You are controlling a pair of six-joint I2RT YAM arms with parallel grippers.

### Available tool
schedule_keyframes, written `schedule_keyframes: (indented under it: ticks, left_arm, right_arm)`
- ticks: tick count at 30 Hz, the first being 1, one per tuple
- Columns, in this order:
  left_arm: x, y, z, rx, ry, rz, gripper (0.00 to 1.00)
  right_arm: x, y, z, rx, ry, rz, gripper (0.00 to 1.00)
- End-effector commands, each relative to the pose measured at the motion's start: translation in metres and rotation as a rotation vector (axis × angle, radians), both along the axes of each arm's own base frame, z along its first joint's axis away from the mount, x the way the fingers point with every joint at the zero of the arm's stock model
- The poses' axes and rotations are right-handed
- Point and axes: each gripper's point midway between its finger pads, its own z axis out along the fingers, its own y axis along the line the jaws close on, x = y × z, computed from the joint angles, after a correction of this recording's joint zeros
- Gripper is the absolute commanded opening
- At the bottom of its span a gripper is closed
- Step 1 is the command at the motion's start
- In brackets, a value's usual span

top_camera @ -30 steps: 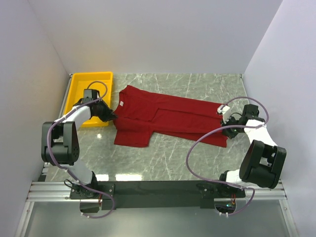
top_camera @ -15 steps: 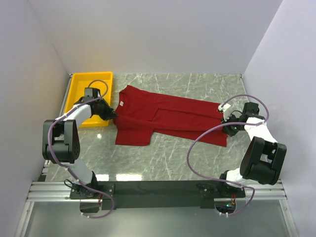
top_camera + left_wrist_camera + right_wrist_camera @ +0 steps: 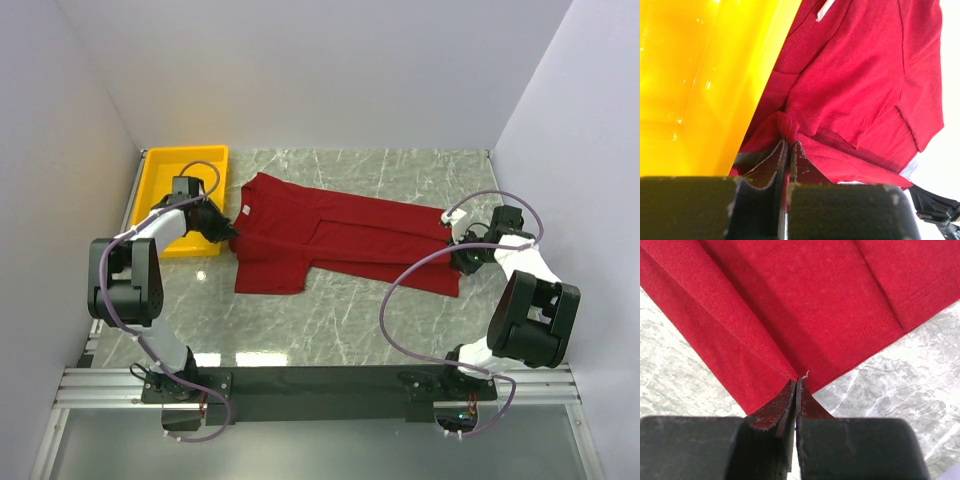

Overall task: Fold and stack the t-shirts
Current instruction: Fold the tshirt

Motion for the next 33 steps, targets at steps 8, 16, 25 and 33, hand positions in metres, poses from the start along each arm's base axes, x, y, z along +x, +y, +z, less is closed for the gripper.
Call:
schedule_keyframes:
  ticks: [8, 16, 25, 33]
  left_arm:
    - [0.019, 0.004, 0.011, 0.031, -0.059, -0.010, 0.01]
    - [0.026, 0.004, 0.014, 0.030, -0.066, -0.009, 0.01]
    - [0.029, -0.009, 0.010, 0.031, -0.061, -0.040, 0.01]
    - [0.037, -0.012, 0.011, 0.032, -0.064, -0.043, 0.01]
  right_arm:
    - [0.020, -0.008, 0.011, -0.034, -0.054, -0.003, 0.06]
    - [0.018, -0.008, 0.008, -0.035, -0.044, -0.003, 0.06]
    - [0.018, -0.008, 0.007, -0.040, -0.041, -0.004, 0.06]
    - [0.018, -0.010, 0.005, -0.043, -0.037, -0.013, 0.06]
